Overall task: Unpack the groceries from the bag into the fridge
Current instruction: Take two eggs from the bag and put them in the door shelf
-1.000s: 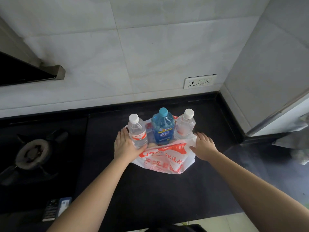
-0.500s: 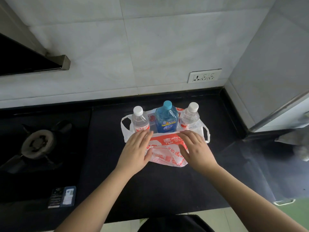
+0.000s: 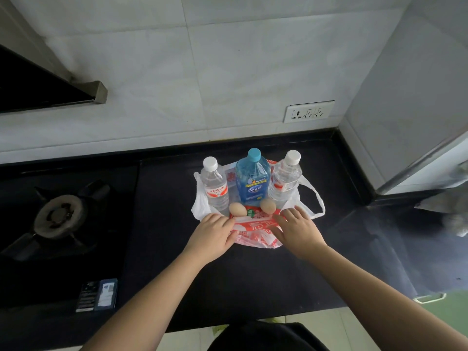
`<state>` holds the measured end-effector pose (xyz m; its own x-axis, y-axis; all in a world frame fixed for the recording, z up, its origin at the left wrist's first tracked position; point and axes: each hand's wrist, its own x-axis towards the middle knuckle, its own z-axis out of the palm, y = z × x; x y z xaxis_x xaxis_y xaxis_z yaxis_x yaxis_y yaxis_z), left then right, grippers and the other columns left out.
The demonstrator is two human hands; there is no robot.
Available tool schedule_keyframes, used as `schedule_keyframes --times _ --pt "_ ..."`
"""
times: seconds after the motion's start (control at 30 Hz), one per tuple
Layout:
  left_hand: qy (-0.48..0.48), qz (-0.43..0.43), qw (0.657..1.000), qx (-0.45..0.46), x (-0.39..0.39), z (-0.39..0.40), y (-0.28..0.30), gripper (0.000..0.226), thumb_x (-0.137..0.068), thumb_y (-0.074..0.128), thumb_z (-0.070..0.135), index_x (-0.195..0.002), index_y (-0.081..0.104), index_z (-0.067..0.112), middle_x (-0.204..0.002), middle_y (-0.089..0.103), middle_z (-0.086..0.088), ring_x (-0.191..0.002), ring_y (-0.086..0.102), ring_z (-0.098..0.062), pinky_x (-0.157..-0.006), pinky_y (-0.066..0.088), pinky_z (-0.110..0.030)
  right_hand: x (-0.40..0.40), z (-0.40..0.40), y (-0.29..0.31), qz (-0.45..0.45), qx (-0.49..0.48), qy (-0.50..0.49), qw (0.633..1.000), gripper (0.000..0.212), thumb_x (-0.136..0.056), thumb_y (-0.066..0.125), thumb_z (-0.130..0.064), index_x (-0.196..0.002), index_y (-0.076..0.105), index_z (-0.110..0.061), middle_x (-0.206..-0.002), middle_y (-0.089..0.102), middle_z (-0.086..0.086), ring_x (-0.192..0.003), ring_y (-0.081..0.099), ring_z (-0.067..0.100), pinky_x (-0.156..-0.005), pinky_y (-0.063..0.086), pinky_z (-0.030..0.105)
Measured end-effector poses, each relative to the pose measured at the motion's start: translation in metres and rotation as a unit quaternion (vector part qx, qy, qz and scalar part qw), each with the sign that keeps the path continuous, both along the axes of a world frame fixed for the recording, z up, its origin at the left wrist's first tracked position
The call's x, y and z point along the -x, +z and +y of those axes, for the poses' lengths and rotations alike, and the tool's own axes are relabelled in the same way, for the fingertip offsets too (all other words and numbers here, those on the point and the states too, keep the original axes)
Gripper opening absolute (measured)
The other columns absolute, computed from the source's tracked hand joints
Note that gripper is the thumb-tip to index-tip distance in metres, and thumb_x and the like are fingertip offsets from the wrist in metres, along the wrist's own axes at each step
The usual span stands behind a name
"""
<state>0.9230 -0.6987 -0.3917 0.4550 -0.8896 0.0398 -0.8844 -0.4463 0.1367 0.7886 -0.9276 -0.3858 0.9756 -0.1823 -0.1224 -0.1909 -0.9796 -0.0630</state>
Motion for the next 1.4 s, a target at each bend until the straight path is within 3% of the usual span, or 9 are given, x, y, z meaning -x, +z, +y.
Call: schedule_keyframes --times 0.13,0.27,0.37,0.5,0.7,0.93,1.17,1.27,1.4 --pt "-0.007 0.010 1.000 -0.020 0.001 -0.001 -0.004 0.054 -0.098 0.025 0.046 -0.118 0.066 0.017 -0.108 0.069 0.003 -0.100 0.062 -0.017 -0.092 0.046 -0.034 0.006 0.000 -0.003 0.051 -0.017 -0.020 0.998 0.062 -0.096 0.017 -0.058 -0.132 0.054 -0.024 -0.126 0.059 -0.002 -0.120 0.052 0.021 -0.110 0.029 0.036" --pt "0.004 0.036 0.997 -0.061 0.005 -0.005 -0.004 0.047 -0.102 0.031 0.043 -0.136 0.052 0.019 -0.119 0.065 0.001 -0.109 0.059 -0.019 -0.097 0.042 -0.034 0.008 0.001 -0.009 0.033 -0.027 -0.028 0.999 0.096 -0.085 -0.016 -0.068 -0.119 0.063 -0.024 -0.111 0.066 -0.002 -0.107 0.060 0.024 -0.103 0.038 0.040" --pt "0.021 0.036 0.996 -0.081 0.005 -0.010 -0.006 0.052 -0.103 0.031 0.042 -0.147 0.038 0.016 -0.126 0.061 -0.002 -0.115 0.055 -0.020 -0.101 0.039 -0.036 0.008 -0.001 -0.015 0.030 -0.005 -0.024 0.999 0.076 -0.093 0.005 -0.062 -0.113 0.067 -0.024 -0.098 0.068 -0.001 -0.094 0.065 0.025 -0.097 0.045 0.045" --pt "-0.013 -0.005 0.997 -0.072 0.004 -0.010 -0.012 0.044 -0.102 0.030 0.041 -0.128 0.060 0.020 -0.115 0.060 0.002 -0.107 0.051 -0.016 -0.099 0.038 -0.033 0.009 -0.007 -0.025 -0.040 0.036 0.029 0.998 0.047 -0.094 0.033 -0.046 -0.088 0.075 -0.026 -0.080 0.062 0.000 -0.078 0.062 0.025 -0.088 0.051 0.043" --pt "-0.044 -0.019 0.998 -0.031 0.009 -0.003 -0.031 0.046 -0.100 0.034 0.038 -0.134 0.057 0.016 -0.138 0.056 -0.001 -0.132 0.046 -0.018 -0.116 0.026 -0.037 0.014 -0.005 -0.034 0.006 -0.025 0.079 0.997 0.062 -0.102 0.014 -0.048 -0.119 0.067 -0.022 -0.122 0.067 0.001 -0.118 0.060 0.022 -0.108 0.040 0.043" --pt "-0.008 0.016 0.997 -0.079 0.025 0.018 -0.048 0.063 -0.101 0.030 0.048 -0.153 0.024 0.013 -0.158 0.029 -0.007 -0.147 0.022 -0.023 -0.118 0.021 -0.042 0.034 0.000 -0.046 0.087 -0.075 0.053 0.992 0.072 -0.092 0.004 -0.065 -0.154 0.012 -0.029 -0.160 0.020 -0.002 -0.148 0.014 0.018 -0.120 0.005 0.038" --pt "0.016 0.039 0.999 0.026 0.015 -0.009 -0.024 0.043 -0.098 0.033 0.041 -0.125 0.058 0.017 -0.121 0.059 0.000 -0.112 0.056 -0.018 -0.099 0.045 -0.034 0.007 0.005 -0.031 -0.077 -0.069 -0.002 0.995 0.048 -0.097 0.033 -0.046 -0.117 0.064 -0.016 -0.118 0.065 0.005 -0.105 0.063 0.029 -0.094 0.049 0.043" --pt "0.023 0.029 0.996 0.080 0.005 -0.030 -0.012 0.035 -0.096 0.042 0.035 -0.117 0.061 0.015 -0.115 0.060 -0.001 -0.102 0.058 -0.017 -0.091 0.049 -0.033 -0.016 0.008 -0.019 -0.115 -0.066 -0.018 0.991 0.031 -0.093 0.058 -0.030 -0.118 0.063 -0.014 -0.115 0.065 0.006 -0.103 0.064 0.030 -0.092 0.050 0.044" --pt "0.060 0.064 0.994 0.060 -0.003 -0.051 -0.007 0.031 -0.095 0.051 0.030 -0.122 0.055 0.015 -0.120 0.056 -0.001 -0.107 0.056 -0.016 -0.092 0.049 -0.032 -0.039 0.014 -0.010 -0.042 -0.067 -0.023 0.997 0.039 -0.098 0.047 -0.028 -0.136 0.048 -0.019 -0.138 0.051 0.003 -0.127 0.048 0.025 -0.108 0.036 0.037"
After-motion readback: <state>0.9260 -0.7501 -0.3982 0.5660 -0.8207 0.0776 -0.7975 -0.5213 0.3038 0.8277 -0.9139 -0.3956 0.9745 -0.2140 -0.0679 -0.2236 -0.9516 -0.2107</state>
